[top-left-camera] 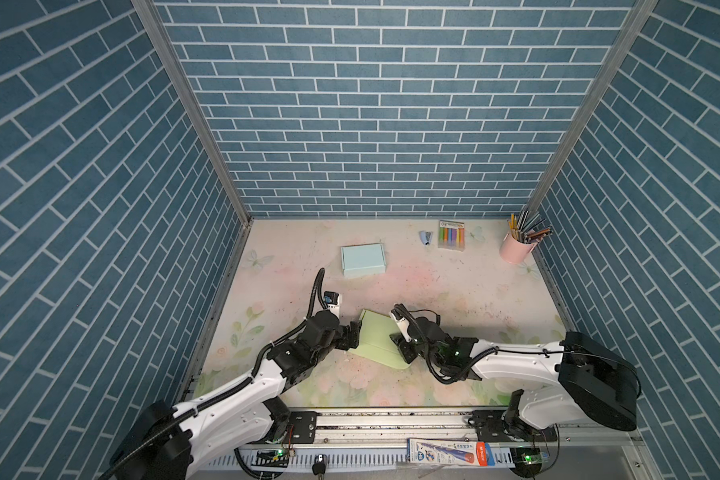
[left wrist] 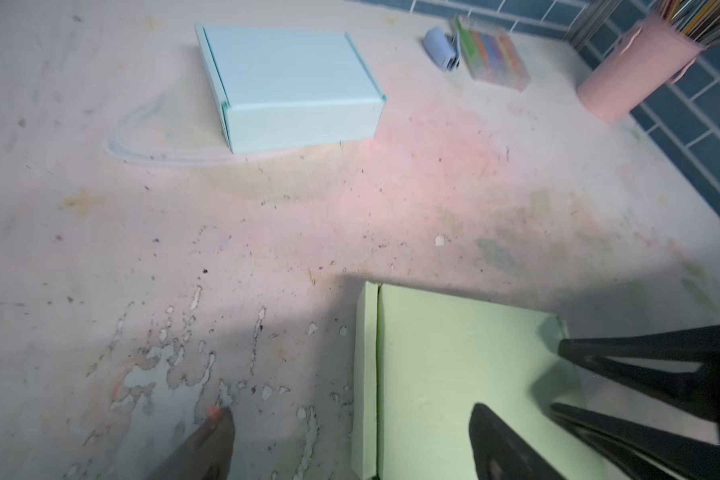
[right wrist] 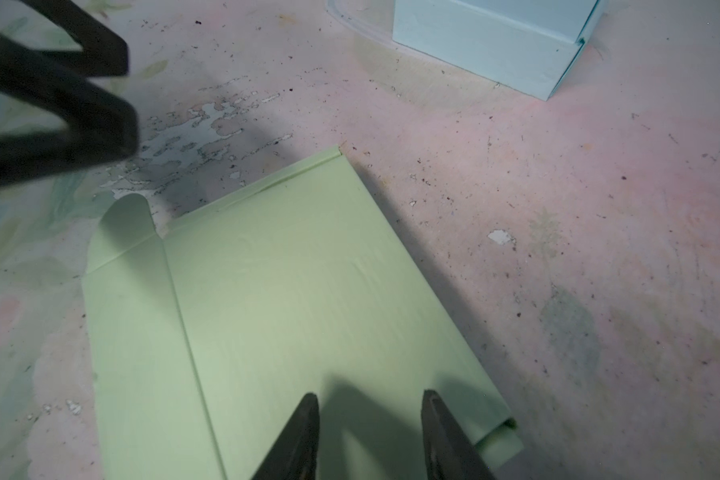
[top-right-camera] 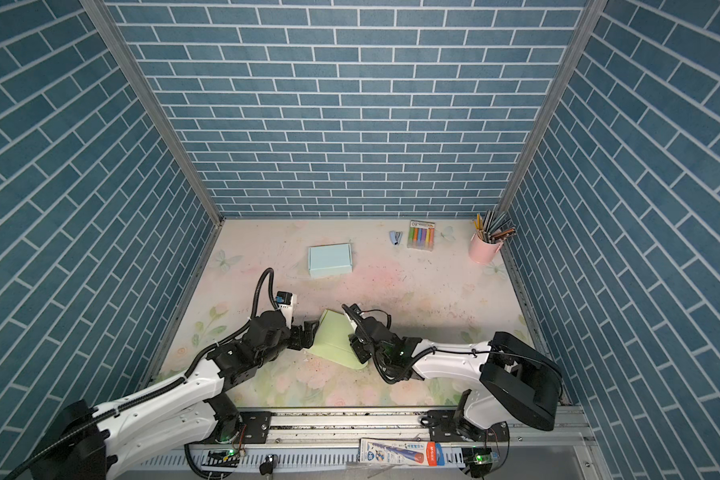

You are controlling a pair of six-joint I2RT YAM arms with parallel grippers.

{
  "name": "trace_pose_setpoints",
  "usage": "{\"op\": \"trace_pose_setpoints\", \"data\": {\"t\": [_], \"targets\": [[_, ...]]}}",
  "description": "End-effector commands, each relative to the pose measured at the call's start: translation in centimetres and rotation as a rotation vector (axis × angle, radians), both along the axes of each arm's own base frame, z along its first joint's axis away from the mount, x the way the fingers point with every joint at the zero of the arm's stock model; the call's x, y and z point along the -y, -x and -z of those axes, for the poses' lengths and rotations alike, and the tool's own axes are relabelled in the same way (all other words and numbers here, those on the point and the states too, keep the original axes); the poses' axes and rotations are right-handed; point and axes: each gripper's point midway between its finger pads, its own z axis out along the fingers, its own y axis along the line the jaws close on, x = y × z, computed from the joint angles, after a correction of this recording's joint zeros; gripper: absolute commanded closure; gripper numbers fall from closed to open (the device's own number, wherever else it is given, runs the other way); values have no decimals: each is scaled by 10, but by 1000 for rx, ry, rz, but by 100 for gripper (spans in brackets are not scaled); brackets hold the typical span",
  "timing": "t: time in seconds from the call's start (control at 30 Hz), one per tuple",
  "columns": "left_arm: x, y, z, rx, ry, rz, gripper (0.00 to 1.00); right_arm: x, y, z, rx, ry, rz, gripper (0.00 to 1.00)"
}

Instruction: Fold the paper box

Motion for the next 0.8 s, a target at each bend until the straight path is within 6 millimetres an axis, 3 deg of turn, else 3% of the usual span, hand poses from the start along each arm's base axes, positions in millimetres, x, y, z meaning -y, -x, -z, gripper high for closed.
{"op": "trace_pose_setpoints", "data": {"t": [0.0, 0.1, 0.33, 0.57, 0.77], "targets": [[13, -1, 13, -16, -8, 81, 11, 3, 1, -16, -36, -57, 40, 54], [15, 2, 27, -49, -21, 94, 12, 14, -4, -22, -118, -110, 114, 52], [15, 6, 41, -83, -23, 102, 20, 41, 2, -14, -323, -256, 216, 45], [19, 14, 58, -123, -42, 119, 27, 43, 17, -4, -418, -331, 209, 43], [25, 18, 56, -112, -22, 132, 30, 42, 21, 8, -464, -331, 215, 42]]}}
